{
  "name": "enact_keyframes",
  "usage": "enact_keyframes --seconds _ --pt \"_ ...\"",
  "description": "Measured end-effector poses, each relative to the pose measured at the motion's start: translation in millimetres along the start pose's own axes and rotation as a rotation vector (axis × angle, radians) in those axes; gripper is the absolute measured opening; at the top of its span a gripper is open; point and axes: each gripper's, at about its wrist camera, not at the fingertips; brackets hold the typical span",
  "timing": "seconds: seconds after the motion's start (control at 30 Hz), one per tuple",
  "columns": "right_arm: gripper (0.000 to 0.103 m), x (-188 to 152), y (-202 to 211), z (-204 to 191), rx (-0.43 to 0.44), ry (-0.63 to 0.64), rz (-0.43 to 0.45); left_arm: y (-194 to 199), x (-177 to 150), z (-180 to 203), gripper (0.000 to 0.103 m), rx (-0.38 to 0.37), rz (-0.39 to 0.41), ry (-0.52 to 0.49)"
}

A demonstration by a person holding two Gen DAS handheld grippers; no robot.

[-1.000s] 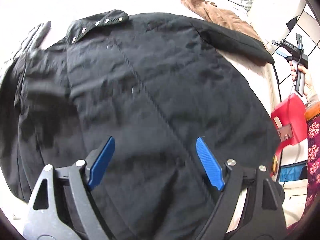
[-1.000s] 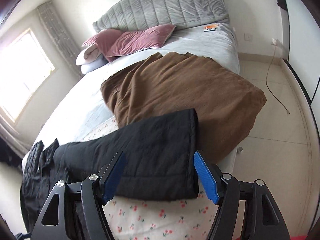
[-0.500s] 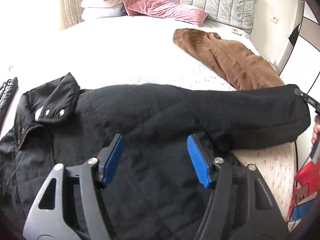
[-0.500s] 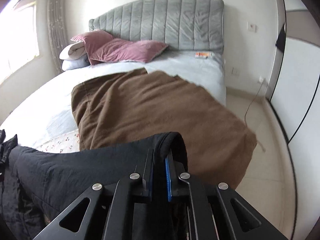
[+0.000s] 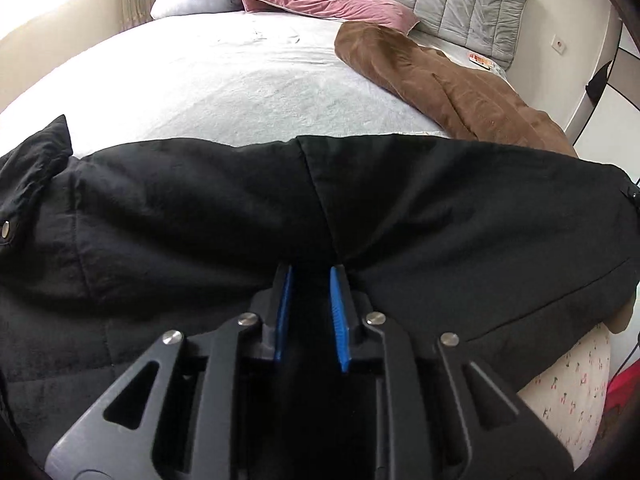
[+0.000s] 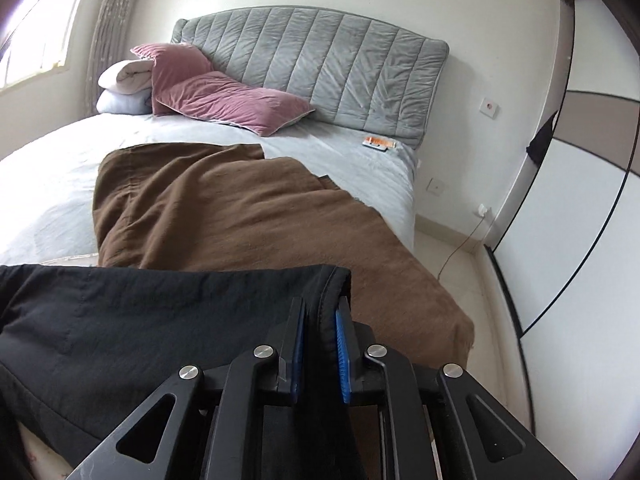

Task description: Fold large clothes

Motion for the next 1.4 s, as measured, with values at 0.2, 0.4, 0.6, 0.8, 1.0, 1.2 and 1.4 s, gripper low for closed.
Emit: enact_keyframes --seconds 0.2,0.4,0.6,0.8,1.0,1.2,1.4 --pt "0.068 7 55 16 0.081 -0.004 -0.008 65 -25 -15 0.084 0.042 -0.006 0.064" --pt "0.074 14 120 -11 0.253 0.002 -0.105 146 -66 -35 0.084 0.105 -0.065 0.050" --pt "0.081 -2 180 -73 0.529 0.014 -0.282 235 -117 -89 0.086 0.169 -0.089 0.074" --pt "0.081 -35 216 -151 0.666 0.094 -0.373 310 -181 -190 0.086 0.307 -0.109 0.189" --pt "0.081 -73 238 -216 0.717 0.188 -0.422 388 -267 -313 0.086 0.450 -0.141 0.382" --pt "0.082 -105 247 -272 0.750 0.264 -0.486 431 -353 -394 0.086 0.441 -0.126 0.513" --pt "0.082 -119 266 -309 0.748 0.335 -0.499 401 -411 -438 0.074 0.211 -0.145 0.640"
Point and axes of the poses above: each gripper's, at about its wrist camera, not at the fingertips, and y roughly against the way its jaws point, z to its right, x to its top, and after that the axes turned 4 degrees about -y, right-handed
